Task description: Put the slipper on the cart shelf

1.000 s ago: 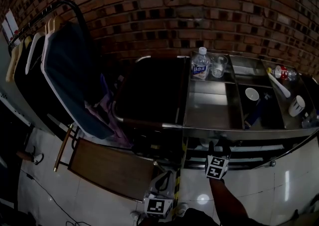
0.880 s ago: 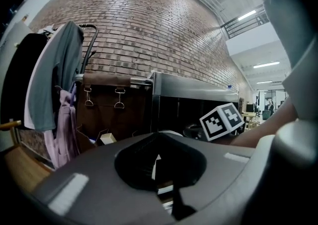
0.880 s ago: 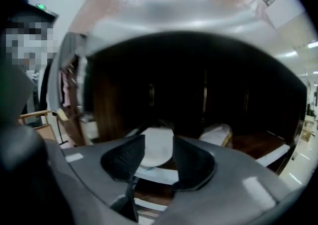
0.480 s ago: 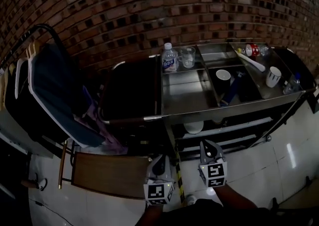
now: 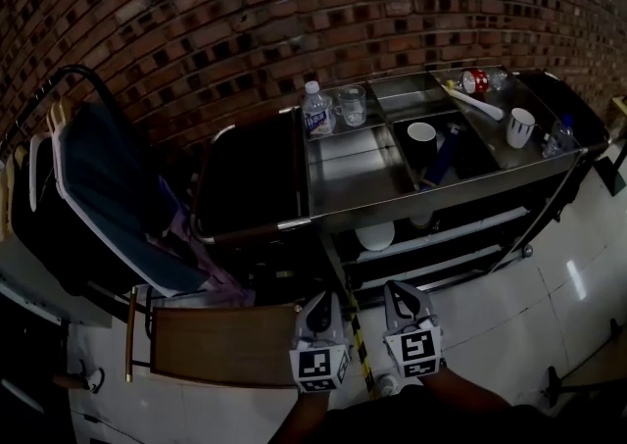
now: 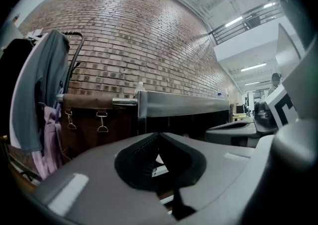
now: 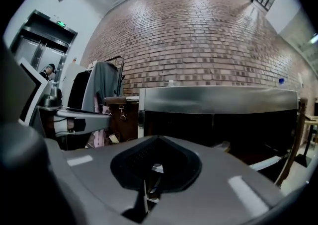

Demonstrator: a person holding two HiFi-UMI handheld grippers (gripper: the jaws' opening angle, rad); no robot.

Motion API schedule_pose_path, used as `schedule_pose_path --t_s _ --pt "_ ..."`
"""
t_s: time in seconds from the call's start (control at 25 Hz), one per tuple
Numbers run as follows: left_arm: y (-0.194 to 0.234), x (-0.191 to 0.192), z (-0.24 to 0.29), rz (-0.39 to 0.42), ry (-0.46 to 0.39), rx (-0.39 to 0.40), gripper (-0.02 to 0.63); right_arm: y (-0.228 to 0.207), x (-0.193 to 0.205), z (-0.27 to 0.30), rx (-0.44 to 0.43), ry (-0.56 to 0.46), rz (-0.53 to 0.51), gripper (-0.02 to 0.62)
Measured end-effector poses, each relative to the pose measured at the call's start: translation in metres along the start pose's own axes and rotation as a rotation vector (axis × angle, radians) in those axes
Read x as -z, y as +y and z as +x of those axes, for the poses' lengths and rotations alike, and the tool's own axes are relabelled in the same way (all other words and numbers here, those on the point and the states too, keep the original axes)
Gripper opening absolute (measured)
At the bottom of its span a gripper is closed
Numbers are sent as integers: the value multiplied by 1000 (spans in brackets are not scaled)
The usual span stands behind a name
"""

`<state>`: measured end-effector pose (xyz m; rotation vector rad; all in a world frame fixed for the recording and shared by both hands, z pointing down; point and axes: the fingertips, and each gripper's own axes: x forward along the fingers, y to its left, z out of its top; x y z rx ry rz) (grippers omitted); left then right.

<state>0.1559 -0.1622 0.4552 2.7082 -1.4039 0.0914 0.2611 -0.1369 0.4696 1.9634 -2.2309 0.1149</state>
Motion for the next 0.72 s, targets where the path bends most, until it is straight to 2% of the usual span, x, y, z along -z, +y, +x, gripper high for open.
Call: schedule_pose_path --t_s 0.72 --pt "-2 -3 1 45 5 16 14 8 -17 -3 -3 -38 -26 2"
